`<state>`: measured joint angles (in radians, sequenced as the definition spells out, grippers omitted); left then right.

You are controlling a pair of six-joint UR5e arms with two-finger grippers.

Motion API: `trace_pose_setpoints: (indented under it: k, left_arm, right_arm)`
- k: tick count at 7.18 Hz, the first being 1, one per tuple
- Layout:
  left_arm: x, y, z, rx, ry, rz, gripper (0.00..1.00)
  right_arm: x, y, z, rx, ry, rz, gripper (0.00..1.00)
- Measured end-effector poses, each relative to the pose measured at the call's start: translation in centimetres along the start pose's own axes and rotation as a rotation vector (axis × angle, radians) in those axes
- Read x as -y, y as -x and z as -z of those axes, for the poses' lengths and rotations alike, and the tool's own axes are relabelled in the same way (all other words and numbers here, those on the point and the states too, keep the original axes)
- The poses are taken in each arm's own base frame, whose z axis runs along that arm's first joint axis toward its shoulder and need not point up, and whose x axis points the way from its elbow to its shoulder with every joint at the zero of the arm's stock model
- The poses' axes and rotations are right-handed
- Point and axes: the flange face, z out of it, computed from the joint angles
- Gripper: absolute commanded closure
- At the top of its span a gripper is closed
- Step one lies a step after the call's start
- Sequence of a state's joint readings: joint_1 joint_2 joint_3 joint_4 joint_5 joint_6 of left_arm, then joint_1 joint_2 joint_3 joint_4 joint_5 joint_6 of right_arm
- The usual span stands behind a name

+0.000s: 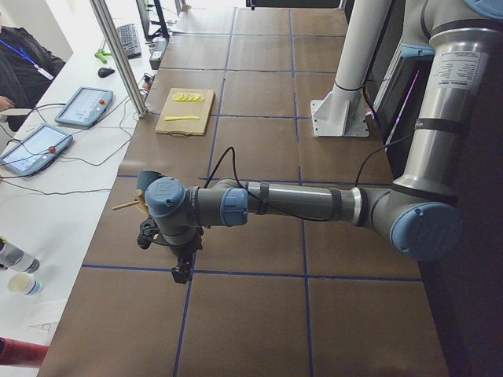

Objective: Hang cup on storage rack
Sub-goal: 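Open the left gripper and withdraw it from the hanging mug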

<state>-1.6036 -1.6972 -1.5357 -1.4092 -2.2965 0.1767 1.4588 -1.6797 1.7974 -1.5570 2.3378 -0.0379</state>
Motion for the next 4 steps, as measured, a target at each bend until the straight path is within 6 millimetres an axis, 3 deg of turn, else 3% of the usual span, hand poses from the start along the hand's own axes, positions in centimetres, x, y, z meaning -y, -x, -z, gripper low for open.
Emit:
trace_pose_setpoints:
  k: [2, 4]
  left_arm:
    - [-5.0, -0.7, -0.5, -0.021, 0.023, 0.04, 0.0]
    - [-7.0, -1.3, -0.3, -0.033, 0.004, 0.022, 0.0]
  right_arm:
    - [-0.2, -0.1, -0.1, 0.0, 0.003, -0.002, 0.0]
    - [-0.6, -0.3, -0.3, -0.003, 0.008, -0.011, 0.0]
